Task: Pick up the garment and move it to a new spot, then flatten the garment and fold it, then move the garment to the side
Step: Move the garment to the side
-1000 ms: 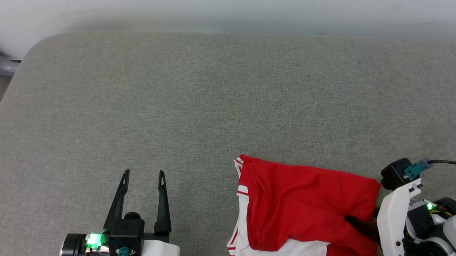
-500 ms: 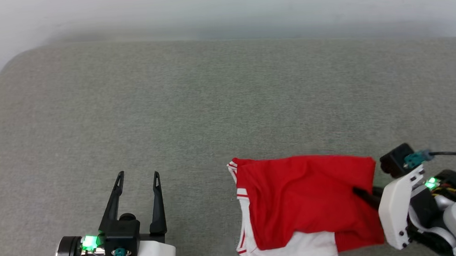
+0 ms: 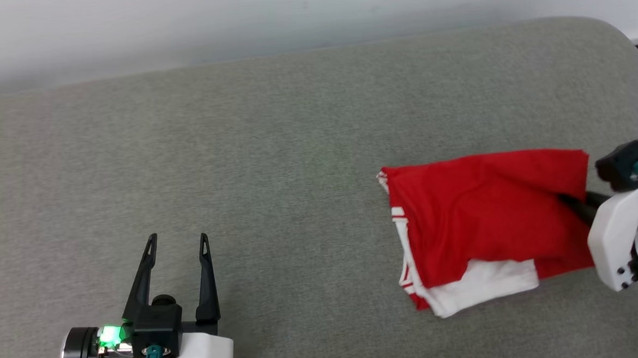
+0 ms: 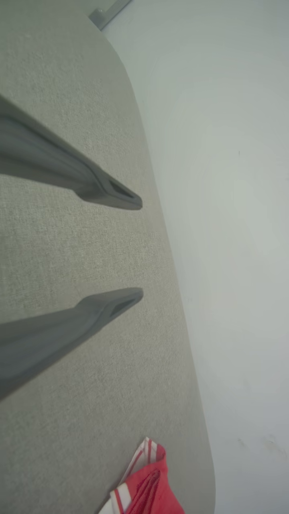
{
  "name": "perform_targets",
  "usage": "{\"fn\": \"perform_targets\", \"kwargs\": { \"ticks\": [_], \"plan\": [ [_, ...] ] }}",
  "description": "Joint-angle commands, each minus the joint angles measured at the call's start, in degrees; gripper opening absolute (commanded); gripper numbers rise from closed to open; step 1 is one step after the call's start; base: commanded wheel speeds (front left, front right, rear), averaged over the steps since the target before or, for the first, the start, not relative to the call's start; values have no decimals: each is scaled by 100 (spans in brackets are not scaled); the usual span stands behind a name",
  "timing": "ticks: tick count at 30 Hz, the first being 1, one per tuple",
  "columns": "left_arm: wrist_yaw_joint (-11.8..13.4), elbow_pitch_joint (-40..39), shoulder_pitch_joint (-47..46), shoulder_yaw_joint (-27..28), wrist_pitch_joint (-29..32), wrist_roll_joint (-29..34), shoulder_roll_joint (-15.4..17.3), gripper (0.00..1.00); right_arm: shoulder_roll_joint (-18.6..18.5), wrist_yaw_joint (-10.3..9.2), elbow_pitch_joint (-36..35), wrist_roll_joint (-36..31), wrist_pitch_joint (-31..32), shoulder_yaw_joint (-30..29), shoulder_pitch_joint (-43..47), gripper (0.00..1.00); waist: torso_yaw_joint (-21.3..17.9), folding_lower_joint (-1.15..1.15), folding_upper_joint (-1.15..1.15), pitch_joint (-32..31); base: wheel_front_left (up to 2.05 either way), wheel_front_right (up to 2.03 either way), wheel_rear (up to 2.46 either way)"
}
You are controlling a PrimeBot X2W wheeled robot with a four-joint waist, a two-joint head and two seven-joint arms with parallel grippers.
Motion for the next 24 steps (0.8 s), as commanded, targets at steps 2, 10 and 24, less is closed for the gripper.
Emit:
{"fn": "perform_targets", "kwargs": {
  "ticks": [2, 10, 24],
  "plan": [
    [54, -51, -79, -1, -11, 41, -6, 100, -88, -9, 57, -43, -72, -87, -180, 0, -215, 0, 0, 178, 0, 0, 0],
    [48, -239, -440, 16, -11, 117, 159, 100, -393, -9, 577, -308, -173, -594, -677, 0, -300, 0, 0, 770, 0, 0, 0],
    [116, -597, -1180, -205, -11, 207, 377, 100, -852, -9, 2542, -988, -328, -2107, -1741, 0, 10, 0, 0, 1986, 0, 0, 0]
  ]
}}
